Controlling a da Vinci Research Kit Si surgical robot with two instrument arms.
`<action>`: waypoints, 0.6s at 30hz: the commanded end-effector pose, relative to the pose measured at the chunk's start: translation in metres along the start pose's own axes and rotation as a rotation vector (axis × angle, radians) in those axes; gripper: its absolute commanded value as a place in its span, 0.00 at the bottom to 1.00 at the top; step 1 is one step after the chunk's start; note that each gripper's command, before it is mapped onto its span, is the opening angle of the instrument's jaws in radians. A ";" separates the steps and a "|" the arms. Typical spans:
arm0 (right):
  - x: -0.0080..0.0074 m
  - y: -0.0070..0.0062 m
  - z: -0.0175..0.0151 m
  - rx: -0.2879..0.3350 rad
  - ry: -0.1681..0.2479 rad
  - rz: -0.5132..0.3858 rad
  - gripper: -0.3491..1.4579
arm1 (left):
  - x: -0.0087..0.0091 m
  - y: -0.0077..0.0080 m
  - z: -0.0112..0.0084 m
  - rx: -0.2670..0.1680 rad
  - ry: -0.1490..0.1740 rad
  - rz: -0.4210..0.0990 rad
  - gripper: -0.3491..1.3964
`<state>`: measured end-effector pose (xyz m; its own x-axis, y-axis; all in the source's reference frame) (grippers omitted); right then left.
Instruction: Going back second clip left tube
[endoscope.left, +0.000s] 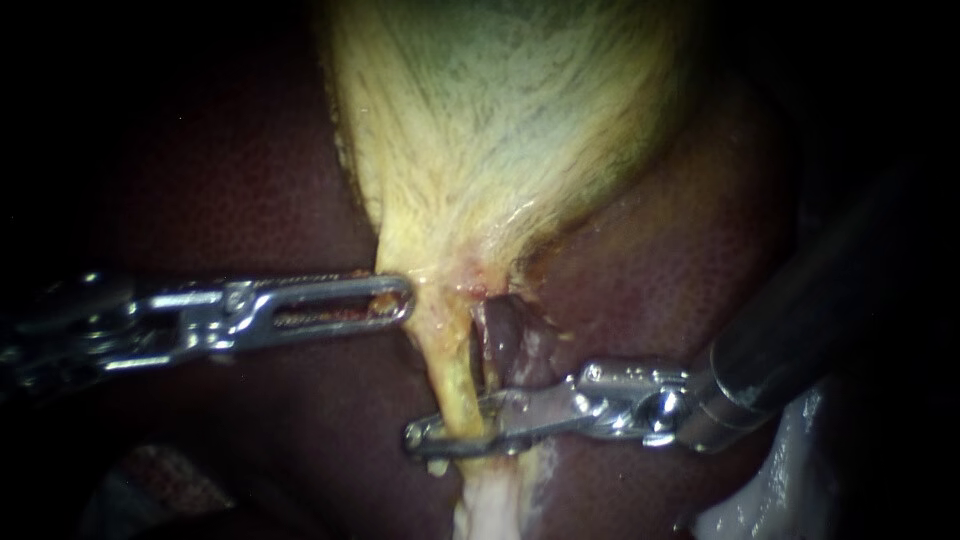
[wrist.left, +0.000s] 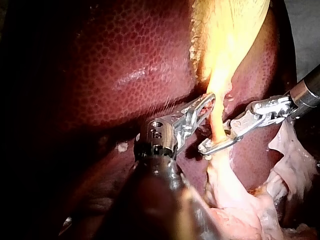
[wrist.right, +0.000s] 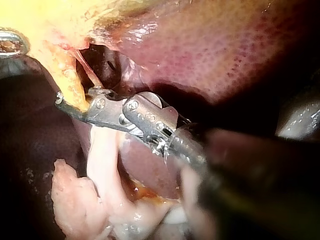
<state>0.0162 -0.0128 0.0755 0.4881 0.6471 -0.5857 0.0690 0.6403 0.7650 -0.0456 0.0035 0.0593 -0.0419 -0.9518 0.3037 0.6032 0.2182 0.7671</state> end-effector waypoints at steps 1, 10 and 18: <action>0.0000 0.0000 0.0000 0.000 0.000 0.000 0.00 | 0.0000 0.0000 -0.0001 0.000 0.000 0.000 0.00; 0.0007 -0.0004 0.0011 0.001 0.008 -0.017 0.43 | 0.0000 0.0000 -0.0001 0.000 0.000 0.000 0.00; 0.0010 -0.0009 0.0016 0.022 0.048 -0.131 0.49 | 0.0000 0.0000 -0.0001 0.000 0.000 0.000 0.00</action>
<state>0.0180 -0.0133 0.0747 0.4312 0.5644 -0.7040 0.1576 0.7211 0.6747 -0.0455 0.0035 0.0592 -0.0416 -0.9519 0.3036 0.6027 0.2185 0.7675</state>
